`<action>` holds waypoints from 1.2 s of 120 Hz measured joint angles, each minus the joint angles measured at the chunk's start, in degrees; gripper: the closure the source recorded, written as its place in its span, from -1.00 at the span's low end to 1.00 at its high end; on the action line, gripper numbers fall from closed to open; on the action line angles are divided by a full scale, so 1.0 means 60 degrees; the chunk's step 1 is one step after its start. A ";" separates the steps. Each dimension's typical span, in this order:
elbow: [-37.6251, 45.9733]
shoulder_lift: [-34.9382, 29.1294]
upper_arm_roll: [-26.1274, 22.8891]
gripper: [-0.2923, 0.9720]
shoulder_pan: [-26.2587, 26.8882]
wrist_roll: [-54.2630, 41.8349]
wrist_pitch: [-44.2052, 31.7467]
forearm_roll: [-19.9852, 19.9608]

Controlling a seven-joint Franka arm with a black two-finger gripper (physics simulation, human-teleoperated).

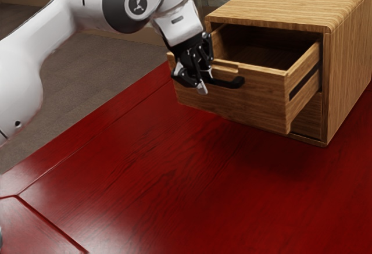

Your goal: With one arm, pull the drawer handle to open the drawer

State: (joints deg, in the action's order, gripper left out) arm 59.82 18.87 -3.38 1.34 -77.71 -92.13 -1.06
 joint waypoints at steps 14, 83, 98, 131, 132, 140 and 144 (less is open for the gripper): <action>0.0379 -0.0340 0.0001 0.36 -0.0010 0.0059 0.0006 -0.0005; 0.2492 -0.2192 -0.0083 0.35 -0.0253 0.0296 -0.0050 -0.0337; 0.2953 -0.2619 -0.0116 0.34 -0.0432 0.0348 -0.0145 -0.0465; 0.2614 -0.2931 -0.0219 -0.01 -0.0751 0.0475 -0.0203 -0.0465; 0.2574 -0.2952 -0.0235 -0.03 -0.0771 0.0479 -0.0196 -0.0465; 0.2382 -0.3212 -0.0428 -0.15 -0.1014 0.0502 -0.0137 -0.0460; 0.2346 -0.3399 -0.0488 -0.21 -0.1110 0.0513 -0.0106 -0.0460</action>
State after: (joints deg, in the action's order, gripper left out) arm 73.90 -1.53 -6.31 -5.32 -74.63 -92.77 -3.82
